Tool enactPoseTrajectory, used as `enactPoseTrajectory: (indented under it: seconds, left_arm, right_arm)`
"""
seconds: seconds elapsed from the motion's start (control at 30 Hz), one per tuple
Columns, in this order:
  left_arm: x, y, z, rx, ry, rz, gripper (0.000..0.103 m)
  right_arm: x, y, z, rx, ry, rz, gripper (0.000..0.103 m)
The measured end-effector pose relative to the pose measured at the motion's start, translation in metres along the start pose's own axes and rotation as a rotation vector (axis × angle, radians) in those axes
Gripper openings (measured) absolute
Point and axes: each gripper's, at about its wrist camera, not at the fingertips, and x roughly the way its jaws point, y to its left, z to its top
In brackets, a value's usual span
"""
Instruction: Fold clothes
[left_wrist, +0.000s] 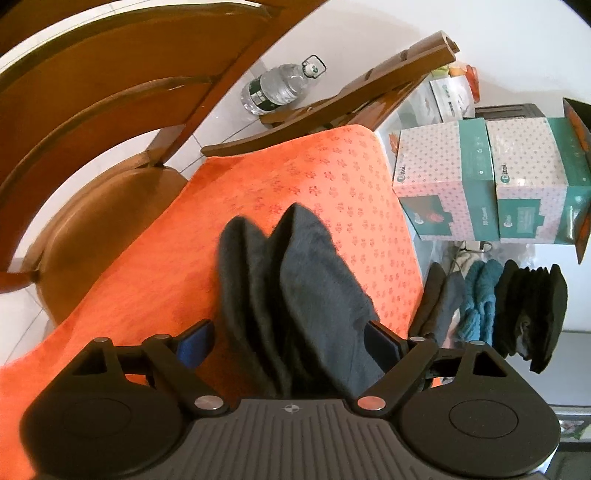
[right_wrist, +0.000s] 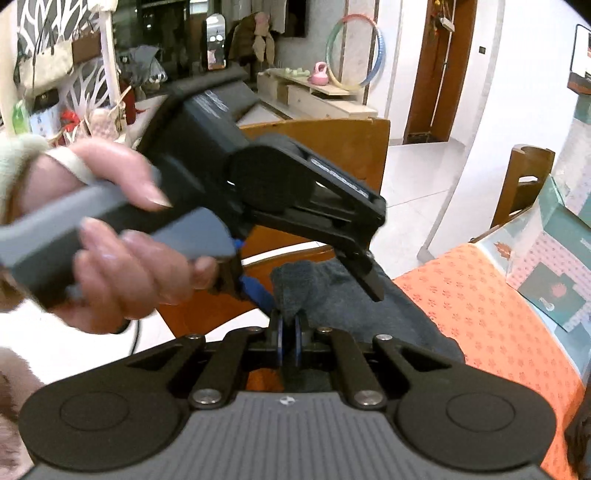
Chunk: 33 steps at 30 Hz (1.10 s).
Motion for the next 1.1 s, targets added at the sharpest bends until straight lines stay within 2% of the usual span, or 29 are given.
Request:
enactPoseTrajectory:
  seconds: [0.07,0.13,0.17,0.2,0.23,0.37,0.53,0.8,0.93,1.07,1.1]
  left_arm:
    - [0.005,-0.004,0.002,0.014,0.005,0.0,0.074]
    - [0.008,-0.008,0.001,0.04,0.002,0.013,0.051]
    - [0.009,-0.01,0.0,0.057,-0.002,0.022,0.045]
    - [0.009,-0.012,-0.001,0.072,-0.007,0.03,0.031]
    - [0.008,-0.013,-0.003,0.087,-0.012,0.039,0.025]
    - [0.004,-0.012,-0.006,0.121,-0.018,0.081,0.022]
    - [-0.002,-0.009,-0.008,0.139,0.013,0.077,0.025]
    - [0.0,-0.014,-0.023,0.202,0.054,0.1,0.047]
    - [0.003,-0.016,-0.031,0.251,0.065,0.136,0.051]
    - [0.001,-0.012,-0.036,0.271,0.057,0.157,0.049]
    - [-0.001,-0.011,-0.037,0.275,0.045,0.165,0.038]
  right_arm:
    - [-0.006,0.003,-0.001,-0.008,-0.007,0.006,0.007]
    - [-0.009,0.005,-0.001,-0.018,-0.007,0.014,0.007]
    - [-0.011,0.005,0.0,-0.023,-0.006,0.015,0.007]
    - [-0.013,0.005,0.0,-0.026,-0.005,0.017,0.007]
    - [-0.016,0.006,-0.001,-0.024,0.002,0.019,0.007]
    - [-0.027,-0.007,-0.007,0.056,0.029,0.074,0.008]
    - [-0.048,-0.03,-0.02,0.198,0.038,0.055,0.009]
    - [-0.064,-0.081,-0.065,0.469,0.091,-0.076,0.015]
    - [-0.063,-0.102,-0.091,0.575,0.11,-0.13,0.017]
    - [-0.066,-0.115,-0.114,0.683,0.114,-0.177,0.034]
    - [-0.066,-0.118,-0.119,0.706,0.114,-0.19,0.034]
